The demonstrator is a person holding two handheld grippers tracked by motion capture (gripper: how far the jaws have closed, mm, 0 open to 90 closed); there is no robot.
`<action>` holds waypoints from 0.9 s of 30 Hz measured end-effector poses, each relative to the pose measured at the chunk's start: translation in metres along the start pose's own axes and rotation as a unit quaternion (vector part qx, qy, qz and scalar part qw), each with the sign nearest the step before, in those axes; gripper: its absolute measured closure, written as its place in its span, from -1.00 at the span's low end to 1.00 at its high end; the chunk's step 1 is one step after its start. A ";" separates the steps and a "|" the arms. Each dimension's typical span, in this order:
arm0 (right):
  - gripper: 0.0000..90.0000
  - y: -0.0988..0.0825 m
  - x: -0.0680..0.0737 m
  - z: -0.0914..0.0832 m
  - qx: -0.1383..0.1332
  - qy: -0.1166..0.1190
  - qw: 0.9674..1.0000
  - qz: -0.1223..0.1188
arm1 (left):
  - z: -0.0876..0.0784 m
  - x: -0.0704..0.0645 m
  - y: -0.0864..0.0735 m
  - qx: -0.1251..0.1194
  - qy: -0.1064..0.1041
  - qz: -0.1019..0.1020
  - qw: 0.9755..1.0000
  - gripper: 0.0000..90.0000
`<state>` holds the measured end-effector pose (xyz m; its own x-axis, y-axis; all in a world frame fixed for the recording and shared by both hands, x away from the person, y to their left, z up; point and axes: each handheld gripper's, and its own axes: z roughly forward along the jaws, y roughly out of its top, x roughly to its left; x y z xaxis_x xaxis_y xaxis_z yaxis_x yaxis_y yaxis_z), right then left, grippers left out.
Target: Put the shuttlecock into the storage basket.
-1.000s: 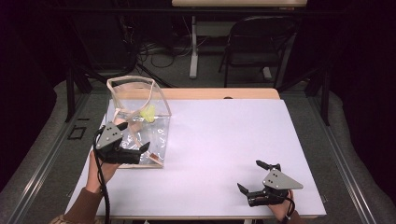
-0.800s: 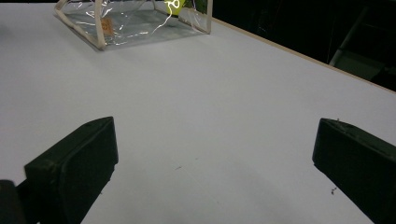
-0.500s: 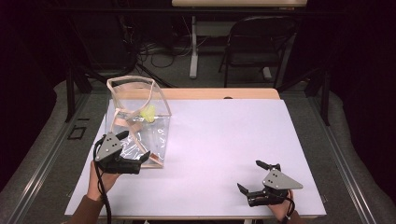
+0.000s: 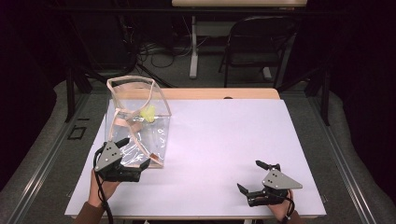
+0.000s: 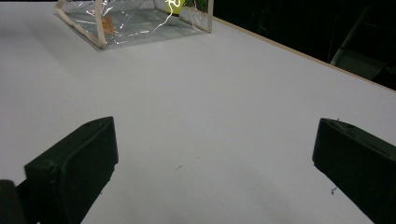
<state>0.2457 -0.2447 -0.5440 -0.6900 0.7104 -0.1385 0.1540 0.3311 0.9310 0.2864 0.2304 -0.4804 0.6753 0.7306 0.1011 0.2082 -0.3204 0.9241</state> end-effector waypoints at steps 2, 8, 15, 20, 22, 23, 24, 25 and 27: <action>-1.00 0.000 0.000 0.000 0.000 0.000 1.000 0.000 | -0.001 -0.001 -0.002 -0.001 -0.001 -0.001 1.000 -1.00; -1.00 0.000 0.000 0.000 0.000 0.000 1.000 -0.001 | -0.001 -0.002 -0.010 -0.001 -0.007 -0.008 1.000 -1.00; -1.00 0.000 0.000 0.000 0.001 0.000 1.000 -0.001 | -0.001 -0.005 -0.021 0.000 -0.012 -0.013 1.000 -1.00; -1.00 0.000 0.000 0.000 0.000 0.001 1.000 -0.001 | -0.001 -0.005 -0.030 -0.004 -0.013 -0.020 1.000 -1.00; -1.00 0.000 0.000 0.000 0.001 0.001 1.000 -0.001 | 0.000 -0.006 -0.034 0.000 -0.015 -0.020 1.000 -1.00; -1.00 0.000 0.000 0.000 0.001 0.000 1.000 -0.001 | 0.001 -0.006 -0.035 0.003 -0.015 -0.020 1.000 -1.00; -1.00 0.000 0.000 0.000 0.001 0.001 1.000 0.000 | 0.001 -0.006 -0.036 0.006 -0.015 -0.020 1.000 -1.00; -1.00 0.000 0.000 0.000 0.001 0.001 1.000 -0.001 | 0.002 -0.006 -0.038 0.006 -0.016 -0.020 1.000 -1.00; -1.00 0.000 0.000 0.000 0.001 0.001 1.000 -0.001 | 0.001 -0.006 -0.039 0.004 -0.015 -0.024 1.000 -1.00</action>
<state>0.2458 -0.2442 -0.5443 -0.6917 0.7086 -0.1394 0.1542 0.3335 0.9301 0.2750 0.2375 -0.5179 0.6859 0.7262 0.0459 0.2460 -0.2908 0.9246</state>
